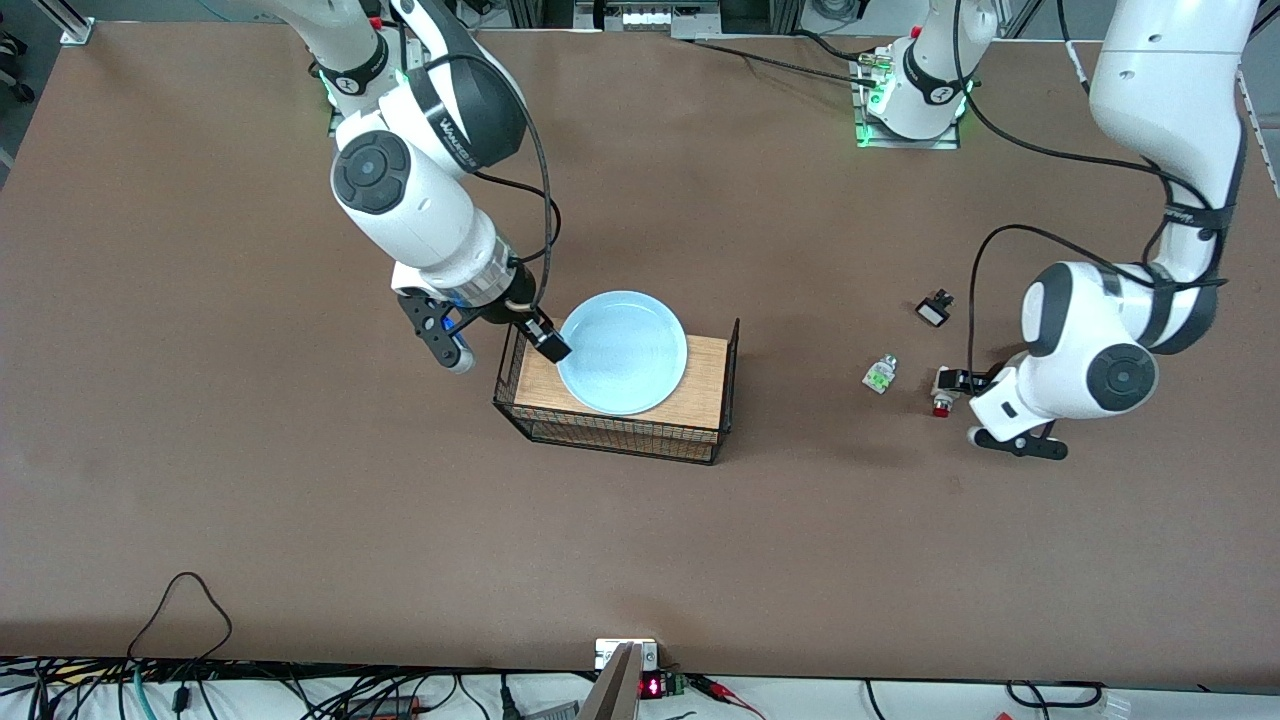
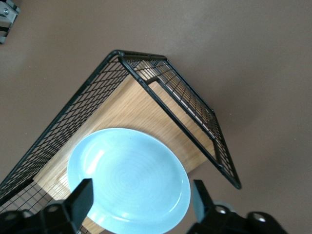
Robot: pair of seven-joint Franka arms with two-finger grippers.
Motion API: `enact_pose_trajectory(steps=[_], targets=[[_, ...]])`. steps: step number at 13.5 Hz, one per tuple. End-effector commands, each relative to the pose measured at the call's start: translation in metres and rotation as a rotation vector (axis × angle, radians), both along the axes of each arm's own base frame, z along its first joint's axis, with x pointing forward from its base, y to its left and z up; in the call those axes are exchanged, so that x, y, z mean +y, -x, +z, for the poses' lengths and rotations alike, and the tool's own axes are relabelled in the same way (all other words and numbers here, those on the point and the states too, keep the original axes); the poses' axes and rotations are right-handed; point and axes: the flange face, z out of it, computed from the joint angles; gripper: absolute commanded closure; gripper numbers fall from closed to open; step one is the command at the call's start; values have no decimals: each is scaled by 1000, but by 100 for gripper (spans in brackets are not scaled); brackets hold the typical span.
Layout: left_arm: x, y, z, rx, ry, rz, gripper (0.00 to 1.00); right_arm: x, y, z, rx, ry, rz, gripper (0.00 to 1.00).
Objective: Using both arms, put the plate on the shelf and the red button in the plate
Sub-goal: 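Release the plate into the basket while the left gripper reaches the red button, then grasp the red button with the left gripper while the right gripper withdraws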
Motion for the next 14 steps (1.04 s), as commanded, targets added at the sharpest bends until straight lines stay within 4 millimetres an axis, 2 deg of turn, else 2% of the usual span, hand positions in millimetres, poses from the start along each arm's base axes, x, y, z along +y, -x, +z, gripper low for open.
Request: enact_pose_trajectory(steps=[1, 2, 3, 6, 7, 8, 9, 10, 12, 13, 14], targets=[[-2, 4, -13, -38, 8, -86, 0, -28, 7, 61, 0, 34, 87, 0], [-2, 8, -19, -30, 12, -94, 0, -42, 7, 80, 20, 53, 125, 0], [-2, 10, -22, -24, 12, -97, 0, -68, 2, 97, 35, 78, 178, 0], [-10, 11, -39, -27, 18, -111, 32, -158, -18, 121, 8, 146, 430, 0], [-10, 12, -41, -24, 20, -110, 42, -191, -23, 124, -2, 175, 510, 0], [-8, 12, -41, -23, 19, -107, 53, -217, -28, 124, -1, 193, 570, 0], [-7, 11, -38, -22, 20, -114, 68, -242, -33, 124, -8, 205, 614, 0], [-6, 11, -36, -21, 22, -129, 75, -265, -37, 124, -16, 203, 652, 0], [-3, 10, -30, -12, 23, -132, 82, -305, -42, 123, -26, 201, 732, 0], [-4, 7, -18, -4, 20, -129, 84, -329, -44, 122, -31, 201, 754, 0], [-4, -1, 3, -8, 15, -122, 85, -351, -44, 121, -34, 199, 774, 0]])
